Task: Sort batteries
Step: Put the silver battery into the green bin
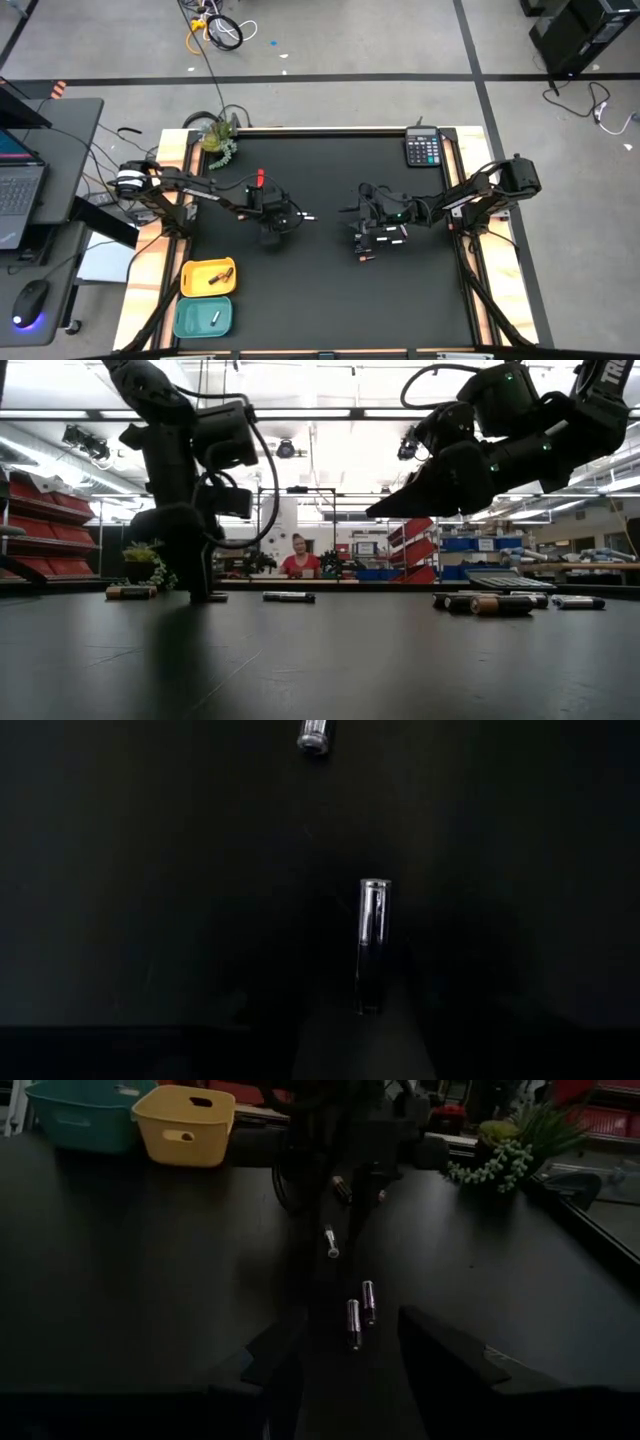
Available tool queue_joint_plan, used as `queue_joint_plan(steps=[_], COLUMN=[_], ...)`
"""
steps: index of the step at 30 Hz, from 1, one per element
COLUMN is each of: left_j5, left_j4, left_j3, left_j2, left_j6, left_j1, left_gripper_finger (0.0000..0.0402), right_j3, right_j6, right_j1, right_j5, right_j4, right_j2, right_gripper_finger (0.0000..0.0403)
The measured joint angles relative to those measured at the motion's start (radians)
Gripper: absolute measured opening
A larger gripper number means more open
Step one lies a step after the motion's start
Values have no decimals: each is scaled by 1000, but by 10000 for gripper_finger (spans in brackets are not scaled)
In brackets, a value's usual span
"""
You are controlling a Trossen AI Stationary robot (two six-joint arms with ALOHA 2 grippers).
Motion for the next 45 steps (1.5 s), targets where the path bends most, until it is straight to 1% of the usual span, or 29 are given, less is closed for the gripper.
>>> queue_joint_plan(steps=[3,6,9,10,14,19,24,28,31,34,37,40,43,45], left_j5=[-4,-16,-56,-78,-133,-145,-141,-118,-49,101,184,224,227,217], left_j4=[7,16,14,12,11,-33,-127,-211,-241,-263,-265,-279,-306,-315], left_j3=[-14,-26,-26,-26,-26,14,60,79,95,103,110,111,111,111], left_j2=[-1,-1,7,7,12,14,-12,-58,-116,-185,-252,-300,-328,-335], left_j6=[-21,-21,-19,-19,7,-12,-20,-46,-88,-184,-345,-522,-704,-816], left_j1=[-1,-6,-18,-23,-41,-54,-70,-72,-85,-118,-177,-256,-356,-431], left_gripper_finger=[141,89,31,20,19,19,19,19,19,19,19,19,19,19], right_j3=[0,0,0,0,0,0,0,0,0,0,0,0,0,0], right_j6=[0,0,0,0,-8,-14,-14,-24,-32,-41,-62,-94,-137,-160], right_j1=[0,0,0,0,-2,-2,-2,-2,-8,-16,-22,-38,-62,-80], right_j5=[0,0,0,0,0,0,0,0,0,0,0,-1,-13,-49], right_j4=[12,23,27,28,29,28,26,28,34,53,84,137,202,255], right_j2=[0,0,0,0,0,0,0,0,0,0,0,0,0,1], right_gripper_finger=[169,169,169,169,169,169,169,169,169,169,169,169,169,169])
